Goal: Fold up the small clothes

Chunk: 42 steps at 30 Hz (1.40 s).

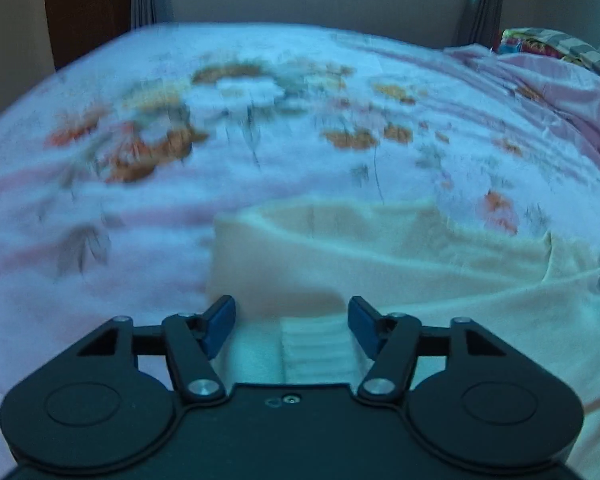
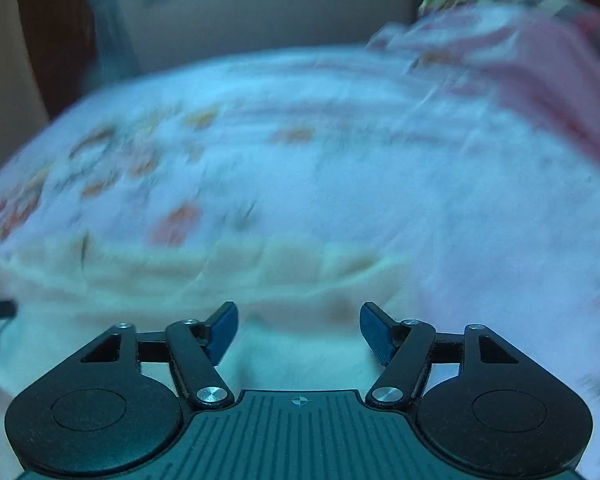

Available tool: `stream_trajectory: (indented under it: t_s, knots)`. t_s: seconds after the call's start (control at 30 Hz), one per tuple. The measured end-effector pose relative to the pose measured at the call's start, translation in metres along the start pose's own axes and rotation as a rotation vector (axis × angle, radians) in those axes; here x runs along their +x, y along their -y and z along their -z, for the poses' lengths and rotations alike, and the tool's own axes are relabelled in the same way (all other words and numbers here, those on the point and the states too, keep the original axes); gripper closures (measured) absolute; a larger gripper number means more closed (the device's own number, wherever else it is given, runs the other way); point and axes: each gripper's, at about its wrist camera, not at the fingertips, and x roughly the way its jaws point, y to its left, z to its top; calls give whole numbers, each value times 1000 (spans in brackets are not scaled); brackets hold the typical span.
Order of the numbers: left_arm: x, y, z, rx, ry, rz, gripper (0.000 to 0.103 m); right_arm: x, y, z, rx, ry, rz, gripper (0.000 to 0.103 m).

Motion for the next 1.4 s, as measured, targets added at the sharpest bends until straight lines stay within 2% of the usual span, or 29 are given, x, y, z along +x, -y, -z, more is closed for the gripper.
stream_trajectory:
  t_s: [0.07, 0.13, 0.2, 0.23, 0.27, 0.3, 0.4, 0.47, 0.53, 0.57, 0.6, 0.7, 0.8, 0.83, 0.93, 1.0, 1.07, 1.1, 1.17, 1.23, 1.33, 1.4]
  knots:
    - [2, -3, -10, -12, 14, -7, 43, 2, 16, -6, 15, -1, 73, 36]
    - [13, -3, -14, -11, -9, -31, 43, 13, 36, -9, 87, -39, 98, 37]
    - [25, -7, -11, -33, -39, -43, 38, 23, 47, -8, 131, -77, 80, 58]
    - [27, -10, -9, -46, -44, -47, 35, 25, 50, -6, 145, -73, 59, 62]
    - [28, -13, -7, -65, -41, -41, 35, 26, 53, -5, 162, -69, 31, 80]
    - [27, -15, -7, -72, -39, -41, 35, 27, 53, -5, 180, -71, -6, 92]
    - [28, -14, -7, -60, -39, -56, 36, 26, 47, -8, 157, -65, -24, 96]
    - [26, -13, -6, -81, -36, -81, 46, 16, 41, -8, 109, -23, 3, 97]
    - [26, -7, -3, -62, -25, -103, 46, 8, 36, -5, 35, 46, 113, 98]
    - [28, -4, -1, -50, -20, -113, 46, 16, 38, 0, 14, 25, 170, 98]
    - [29, -2, 0, -41, -18, -121, 45, 28, 43, 5, 30, -32, 166, 98]
    - [26, -1, -3, -40, -26, -132, 46, 28, 37, 4, 1, -34, 173, 98]
    - [7, 3, -6, -27, 24, -120, 49, 3, 35, -5, 37, 31, 128, 98]
    - [0, 5, -6, -21, 41, -104, 48, -6, 31, -6, 26, 49, 130, 98]
    - [-20, 19, 0, 9, 69, -33, 47, -26, 11, 1, -7, 91, 61, 97]
    - [-23, 31, 12, 45, 53, 3, 42, -25, -7, 12, -64, 73, 29, 97]
    - [-8, 37, 27, 74, -27, -43, 39, -7, -19, 28, -138, -12, 46, 97]
    - [-7, 33, 31, 56, -16, -34, 39, 2, -21, 33, -164, -38, 70, 97]
    - [-13, 31, 30, 52, -22, -58, 38, -2, -20, 27, -148, -23, 113, 96]
    - [-19, 31, 29, 63, -27, -62, 39, -12, -9, 21, -96, 29, 177, 96]
    - [-20, 31, 32, 82, -37, -61, 38, -9, 14, 15, -32, -11, 220, 96]
    - [-20, 31, 32, 73, -38, -61, 38, -15, 29, 12, 27, 6, 260, 96]
